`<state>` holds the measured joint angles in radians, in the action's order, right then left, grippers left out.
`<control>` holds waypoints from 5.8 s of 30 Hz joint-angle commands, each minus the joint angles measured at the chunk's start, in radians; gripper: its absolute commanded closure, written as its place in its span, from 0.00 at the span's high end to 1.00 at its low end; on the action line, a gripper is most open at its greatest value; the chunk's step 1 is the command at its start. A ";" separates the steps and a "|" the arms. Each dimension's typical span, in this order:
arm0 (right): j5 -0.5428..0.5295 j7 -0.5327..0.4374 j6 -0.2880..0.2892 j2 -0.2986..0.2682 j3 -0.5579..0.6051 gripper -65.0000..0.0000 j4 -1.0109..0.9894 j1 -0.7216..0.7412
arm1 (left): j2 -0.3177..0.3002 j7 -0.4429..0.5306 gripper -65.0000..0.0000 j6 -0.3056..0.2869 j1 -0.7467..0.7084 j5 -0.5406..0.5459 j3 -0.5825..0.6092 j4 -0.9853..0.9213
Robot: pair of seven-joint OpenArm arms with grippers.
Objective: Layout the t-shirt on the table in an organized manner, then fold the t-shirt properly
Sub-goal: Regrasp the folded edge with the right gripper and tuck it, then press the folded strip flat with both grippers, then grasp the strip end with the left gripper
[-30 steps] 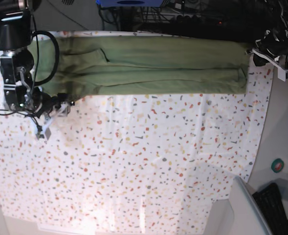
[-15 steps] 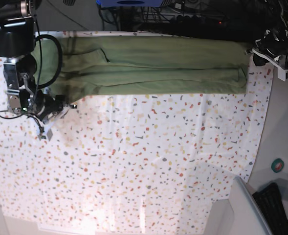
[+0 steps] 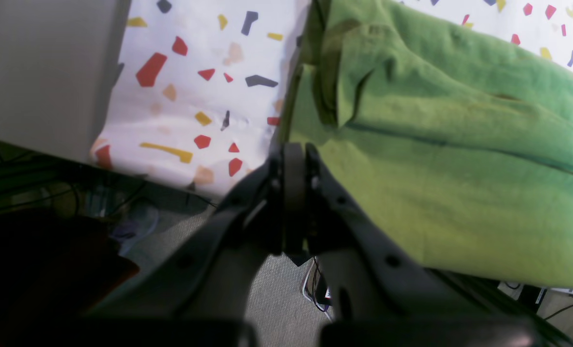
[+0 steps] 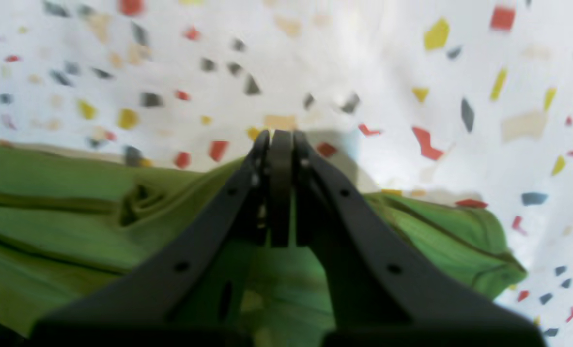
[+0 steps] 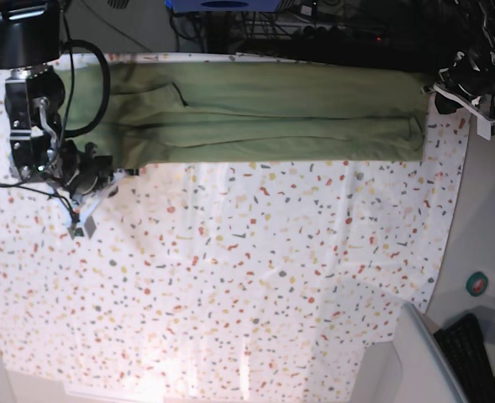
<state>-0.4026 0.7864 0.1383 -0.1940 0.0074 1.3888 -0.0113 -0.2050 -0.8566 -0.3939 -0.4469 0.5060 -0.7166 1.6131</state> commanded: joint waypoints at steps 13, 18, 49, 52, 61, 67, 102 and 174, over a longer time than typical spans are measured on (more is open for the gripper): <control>-0.011 -0.011 0.002 -0.008 -0.005 0.00 0.300 -0.250 | -0.018 0.015 0.00 -0.004 0.000 0.010 -0.008 0.020; -0.011 -0.015 0.002 -0.008 -0.005 0.00 0.330 -0.330 | -0.018 0.015 0.00 -0.004 0.000 0.010 -0.008 0.020; -0.005 0.038 0.001 -0.008 -0.109 0.26 0.538 -0.510 | -0.015 0.015 0.00 -0.004 -0.002 0.009 -0.001 0.022; -0.005 0.038 0.001 -0.008 -0.129 0.24 0.525 -0.482 | -0.011 0.015 0.00 -0.004 -0.002 0.009 0.021 0.022; -0.005 0.014 0.001 0.017 -0.131 0.00 0.186 -0.319 | -0.007 0.021 0.00 0.000 0.056 0.009 0.119 -0.009; -0.005 -0.011 0.001 0.017 -0.154 0.00 0.265 -0.370 | 0.003 0.021 0.00 -0.001 0.119 -0.103 0.156 -0.101; -0.003 -0.158 0.001 -0.126 -0.160 0.00 -0.010 -0.206 | 0.161 0.012 0.00 0.002 0.262 -0.430 0.383 -0.040; -0.006 -0.158 0.002 -0.120 -0.154 0.00 0.034 -0.243 | -0.030 0.136 0.00 -0.029 0.429 0.018 0.312 -0.570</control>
<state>-0.4038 0.6399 0.1387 -0.2989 -0.1421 1.4063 -0.2604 -0.2203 -0.6994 -0.4458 -0.0113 0.5682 -0.4015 1.0386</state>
